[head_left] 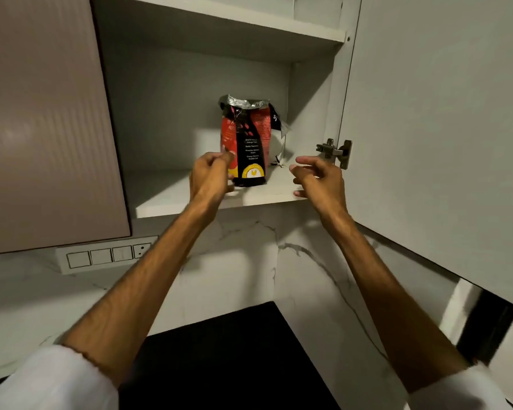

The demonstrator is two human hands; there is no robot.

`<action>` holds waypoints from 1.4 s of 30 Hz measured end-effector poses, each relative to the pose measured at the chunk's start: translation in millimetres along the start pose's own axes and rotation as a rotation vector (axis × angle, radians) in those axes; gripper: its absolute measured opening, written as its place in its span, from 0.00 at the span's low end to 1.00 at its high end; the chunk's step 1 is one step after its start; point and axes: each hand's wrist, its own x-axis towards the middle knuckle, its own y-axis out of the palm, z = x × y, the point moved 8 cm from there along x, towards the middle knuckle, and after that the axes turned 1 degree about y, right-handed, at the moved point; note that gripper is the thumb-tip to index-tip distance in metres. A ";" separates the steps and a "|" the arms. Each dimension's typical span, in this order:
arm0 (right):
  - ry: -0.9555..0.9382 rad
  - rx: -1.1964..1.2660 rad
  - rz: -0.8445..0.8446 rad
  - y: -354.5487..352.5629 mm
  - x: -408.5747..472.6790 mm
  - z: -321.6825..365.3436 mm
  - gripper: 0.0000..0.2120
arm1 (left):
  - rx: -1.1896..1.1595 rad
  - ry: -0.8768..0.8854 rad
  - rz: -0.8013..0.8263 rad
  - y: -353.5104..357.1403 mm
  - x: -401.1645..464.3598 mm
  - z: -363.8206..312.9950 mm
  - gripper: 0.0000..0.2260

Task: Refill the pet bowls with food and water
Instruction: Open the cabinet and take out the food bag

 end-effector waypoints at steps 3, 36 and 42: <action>0.133 0.032 0.102 19.9 34.1 -11.8 0.15 | -0.035 -0.107 -0.010 2.3 30.4 6.2 0.09; 0.460 0.265 0.554 107.6 155.8 -67.1 0.39 | 0.002 -0.442 0.197 29.1 134.6 53.7 0.22; 0.432 0.280 0.545 110.3 157.8 -65.8 0.42 | -0.029 -0.413 0.170 33.4 131.6 51.9 0.20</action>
